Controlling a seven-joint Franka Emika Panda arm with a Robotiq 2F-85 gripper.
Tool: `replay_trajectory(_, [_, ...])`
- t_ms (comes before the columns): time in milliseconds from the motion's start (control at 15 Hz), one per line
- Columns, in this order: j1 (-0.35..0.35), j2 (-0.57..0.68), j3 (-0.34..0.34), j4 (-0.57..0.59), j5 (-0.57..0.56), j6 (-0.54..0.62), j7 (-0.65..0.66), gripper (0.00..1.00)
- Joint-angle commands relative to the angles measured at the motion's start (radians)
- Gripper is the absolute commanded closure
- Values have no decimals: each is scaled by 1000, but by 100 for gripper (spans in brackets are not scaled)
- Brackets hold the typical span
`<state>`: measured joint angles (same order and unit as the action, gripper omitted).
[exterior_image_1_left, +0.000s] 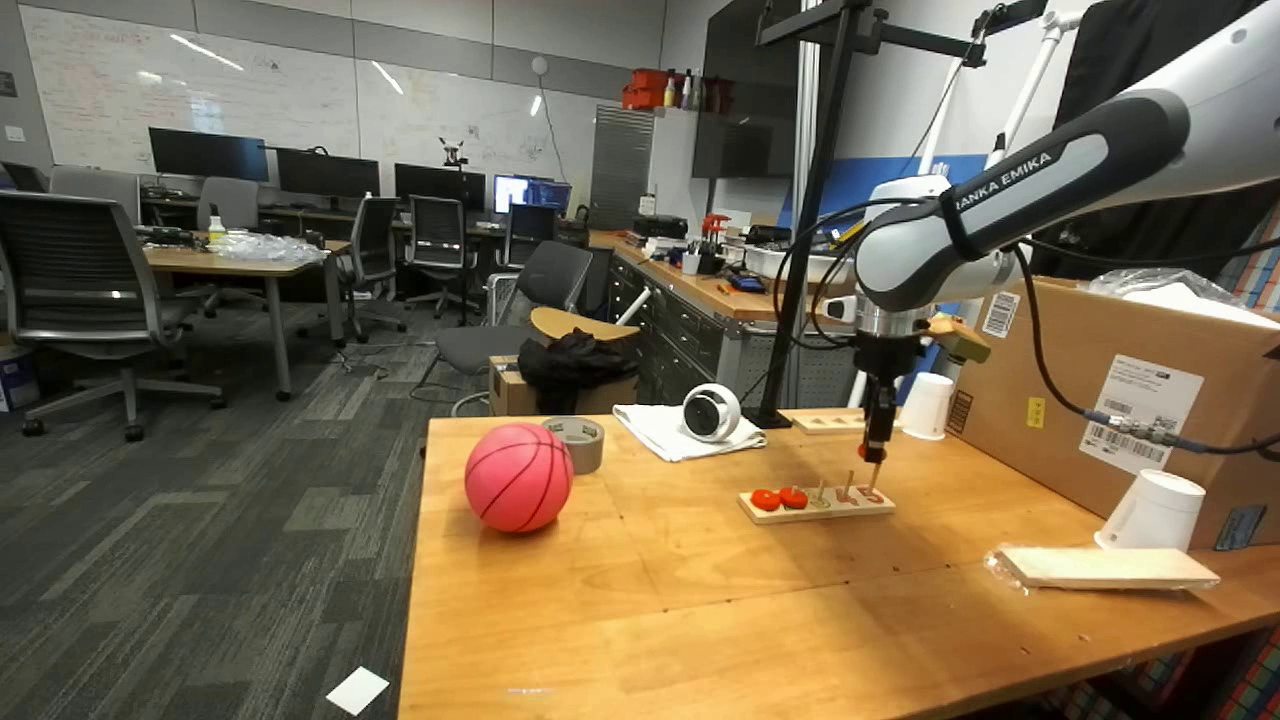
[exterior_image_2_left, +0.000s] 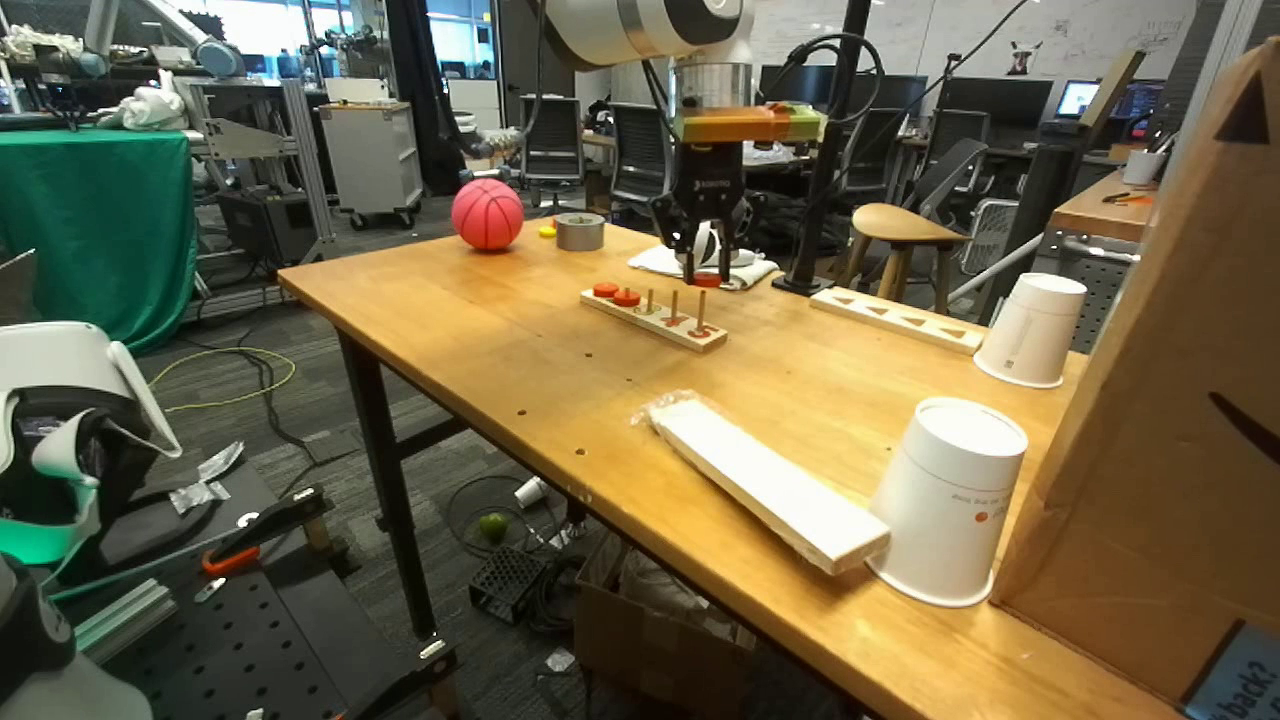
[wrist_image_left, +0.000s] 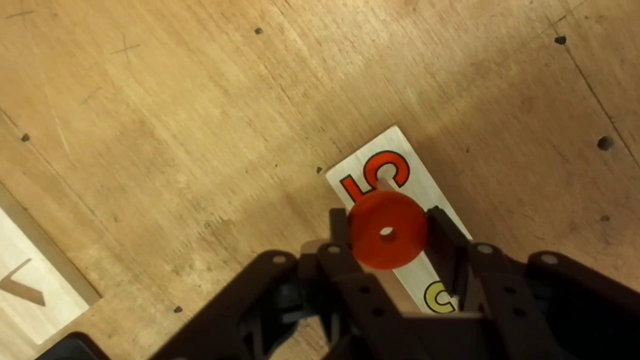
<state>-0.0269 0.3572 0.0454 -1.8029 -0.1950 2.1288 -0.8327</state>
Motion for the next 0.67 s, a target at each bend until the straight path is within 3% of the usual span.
replay_trajectory(0, [-6,-18,-1,-9,-7,-11,-1,83])
replay_trajectory(600, [-9,-20,-1,-25,-1,-13,-1,83])
